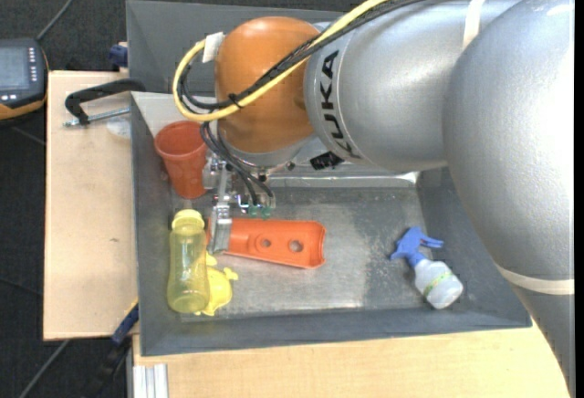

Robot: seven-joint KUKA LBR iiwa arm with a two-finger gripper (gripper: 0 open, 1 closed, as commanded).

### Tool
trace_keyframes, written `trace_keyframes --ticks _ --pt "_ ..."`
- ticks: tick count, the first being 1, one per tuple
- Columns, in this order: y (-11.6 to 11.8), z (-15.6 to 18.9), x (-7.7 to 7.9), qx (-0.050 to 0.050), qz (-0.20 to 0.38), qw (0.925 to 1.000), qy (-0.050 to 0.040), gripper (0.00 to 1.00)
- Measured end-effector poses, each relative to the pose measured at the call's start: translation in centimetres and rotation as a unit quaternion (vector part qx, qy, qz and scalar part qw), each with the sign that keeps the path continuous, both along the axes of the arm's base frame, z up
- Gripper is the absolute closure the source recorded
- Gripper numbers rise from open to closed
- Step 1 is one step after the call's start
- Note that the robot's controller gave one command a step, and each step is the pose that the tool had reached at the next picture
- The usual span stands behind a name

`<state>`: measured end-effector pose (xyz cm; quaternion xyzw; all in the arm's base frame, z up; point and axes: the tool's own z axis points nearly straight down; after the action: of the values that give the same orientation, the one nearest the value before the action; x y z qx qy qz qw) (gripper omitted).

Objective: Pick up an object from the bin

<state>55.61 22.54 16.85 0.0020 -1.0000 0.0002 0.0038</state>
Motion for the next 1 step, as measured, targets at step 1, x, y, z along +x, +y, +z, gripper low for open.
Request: trace_keyframes --ticks 1 --pt "-0.1 0.52 0.19 0.001 -0.001 1.0 -0.004 0.0"
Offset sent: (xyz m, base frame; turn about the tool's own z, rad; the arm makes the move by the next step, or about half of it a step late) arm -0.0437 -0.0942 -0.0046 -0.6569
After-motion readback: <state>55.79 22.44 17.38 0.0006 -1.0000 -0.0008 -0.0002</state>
